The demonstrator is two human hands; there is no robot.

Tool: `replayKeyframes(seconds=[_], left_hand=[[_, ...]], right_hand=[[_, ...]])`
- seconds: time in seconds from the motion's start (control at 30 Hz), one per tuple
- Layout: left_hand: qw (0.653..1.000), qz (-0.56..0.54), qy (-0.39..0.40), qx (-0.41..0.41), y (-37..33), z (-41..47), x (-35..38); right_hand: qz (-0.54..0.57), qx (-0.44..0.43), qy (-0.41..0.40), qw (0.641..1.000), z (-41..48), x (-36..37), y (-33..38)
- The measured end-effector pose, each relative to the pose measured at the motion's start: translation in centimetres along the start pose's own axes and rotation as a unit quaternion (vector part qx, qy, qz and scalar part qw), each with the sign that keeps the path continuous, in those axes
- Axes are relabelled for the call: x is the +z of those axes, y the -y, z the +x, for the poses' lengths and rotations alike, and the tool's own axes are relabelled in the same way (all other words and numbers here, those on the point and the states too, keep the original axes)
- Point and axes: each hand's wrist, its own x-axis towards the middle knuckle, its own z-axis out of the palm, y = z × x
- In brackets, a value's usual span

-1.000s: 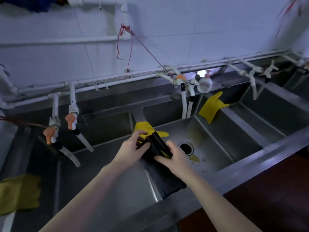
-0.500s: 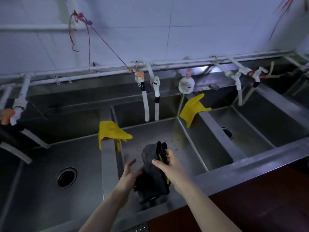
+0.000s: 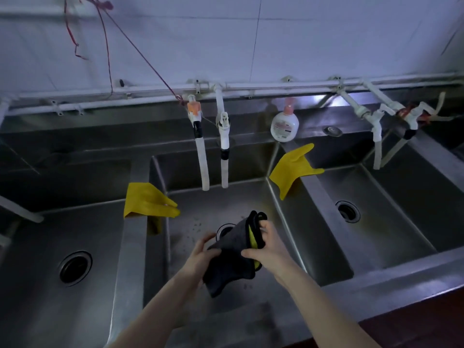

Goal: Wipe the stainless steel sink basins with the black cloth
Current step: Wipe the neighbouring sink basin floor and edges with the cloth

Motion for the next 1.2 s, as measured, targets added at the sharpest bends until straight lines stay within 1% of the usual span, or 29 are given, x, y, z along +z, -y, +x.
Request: replayKeyframes(seconds=[0.07,0.1,0.17,0.23,0.3,0.43,0.53,0.6,0.7,0.8,0.9,1.03,1.1,1.13,1.17,1.2], left_hand=[[0.999,0.022,-0.014,0.037,-0.4,2.0,0.1],[0.997,0.052,-0.027,0.059,-0.1,3.1,0.2],[0.984,0.13,-0.053,0.112,0.4,4.7,0.3],[0.964,0.219,-0.077,0.129,1.0,6.3,0.5],[0.941,0.304,-0.097,0.114,1.6,7.6,0.7],[0.906,0.4,-0.113,0.08,2.8,8.8,1.7],[0.881,0.462,-0.091,0.043,3.9,9.7,2.2],[0.866,0.495,-0.058,0.029,4.9,10.3,2.5],[0.876,0.482,0.02,-0.01,6.2,11.0,3.4],[0.885,0.46,0.063,-0.043,7.2,12.1,5.0],[0.887,0.452,0.067,-0.07,8.2,13.6,6.7],[0.879,0.464,0.048,-0.102,9.8,16.1,8.5],[0.878,0.464,0.038,-0.115,10.4,16.9,9.2],[0.877,0.465,0.033,-0.115,10.6,17.1,9.5],[0.876,0.468,0.025,-0.115,10.8,17.3,9.7],[0.874,0.472,0.018,-0.114,10.9,17.4,9.8]], right_hand=[[-0.014,0.007,-0.028,0.999,2.1,-0.3,-0.4],[-0.023,0.01,-0.04,0.999,3.0,-0.5,-0.5],[-0.064,-0.001,-0.049,0.997,4.6,-0.7,-0.9],[-0.118,-0.017,-0.033,0.992,6.0,-0.8,-1.6],[-0.211,-0.012,-0.005,0.977,7.0,-0.8,-2.7],[-0.355,0.002,0.016,0.935,8.2,-1.4,-5.1],[-0.437,-0.011,0.061,0.897,9.0,-2.6,-7.0],[-0.446,-0.015,0.118,0.887,9.5,-3.6,-7.9],[-0.369,0.041,0.173,0.912,10.2,-5.4,-9.0],[-0.331,0.083,0.215,0.915,11.9,-7.4,-10.8],[-0.324,0.128,0.263,0.899,14.3,-8.8,-12.8],[-0.326,0.157,0.273,0.892,17.2,-9.8,-15.7],[-0.36,0.138,0.252,0.888,17.9,-10.0,-17.0],[-0.414,0.101,0.235,0.874,18.0,-10.0,-17.5],[-0.482,0.051,0.22,0.847,18.0,-10.0,-18.0],[-0.546,-0.009,0.21,0.811,17.9,-9.9,-18.3]])
